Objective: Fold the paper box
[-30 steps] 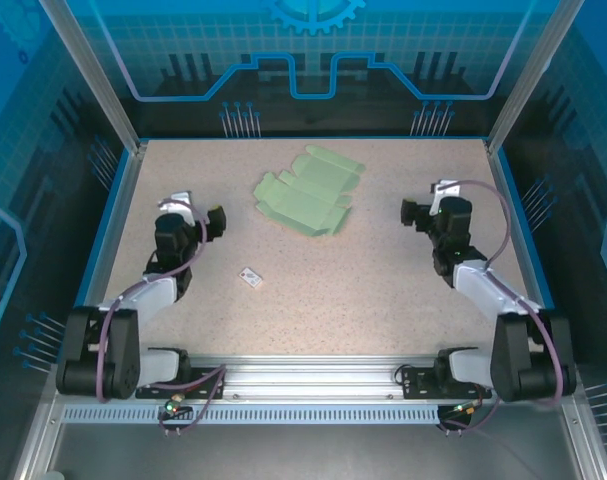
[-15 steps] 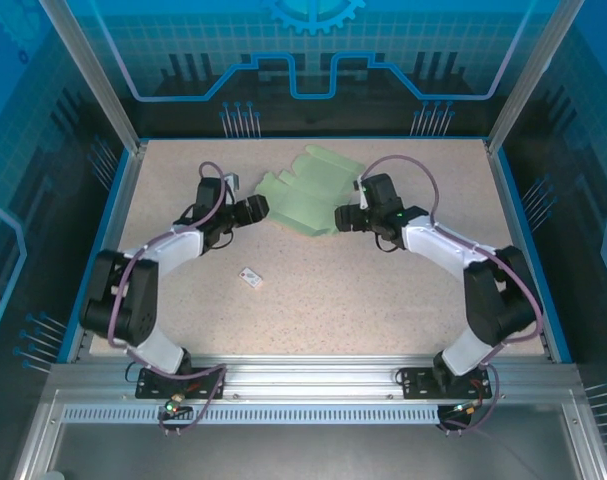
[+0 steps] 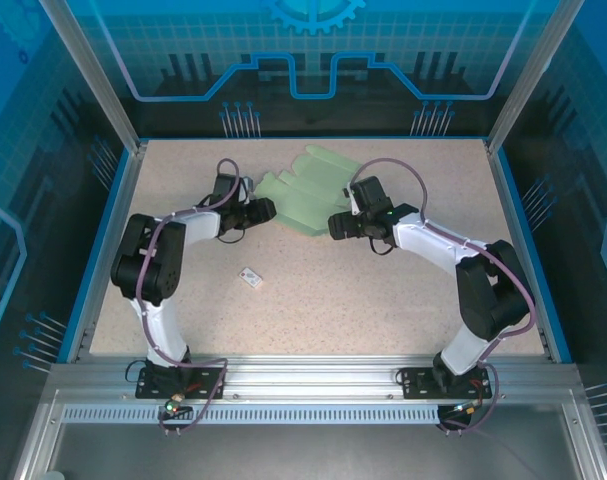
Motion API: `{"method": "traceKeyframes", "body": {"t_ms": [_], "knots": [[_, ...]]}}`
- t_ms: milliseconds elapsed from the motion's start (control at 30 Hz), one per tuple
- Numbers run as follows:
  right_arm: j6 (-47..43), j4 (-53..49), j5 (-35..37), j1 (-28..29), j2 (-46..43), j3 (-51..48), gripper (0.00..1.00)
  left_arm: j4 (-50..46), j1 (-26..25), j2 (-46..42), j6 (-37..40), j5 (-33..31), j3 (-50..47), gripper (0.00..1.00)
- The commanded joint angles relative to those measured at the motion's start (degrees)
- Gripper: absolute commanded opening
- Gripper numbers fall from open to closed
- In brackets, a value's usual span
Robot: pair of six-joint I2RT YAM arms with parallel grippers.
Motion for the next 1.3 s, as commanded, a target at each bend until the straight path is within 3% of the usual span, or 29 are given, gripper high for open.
{"method": "traceKeyframes", "body": {"t_ms": [0,433,667,867,1067,1267], "knots": [[-1.10,-1.98,0.60,0.48,-1.75,-0.02,0.86,2.08,0.11,2.33,-0.91,2.10,2.03,0.54],[-0.68,-2.66,-1.17,0.55,-1.42,0.26,0.86,12.90,0.11,5.58,-1.63,4.19,1.36,0.20],[-3.29,-4.54,1.90,0.55,-3.63,1.46,0.87,14.88,0.12,2.67,0.12,6.34,0.92,0.00],[-13.22,-6.23,4.65,-0.64,-9.44,4.62,0.85,13.02,0.11,-9.50,5.90,9.02,-2.32,0.00],[-27.01,-6.21,-8.52,-2.81,-14.25,11.16,0.85,-1.67,-0.88,-21.75,19.76,11.73,3.25,0.00],[-41.21,-13.42,-13.19,-0.51,-12.20,23.49,0.85,-15.67,-2.81,-28.56,32.40,11.65,11.09,0.00]]}}
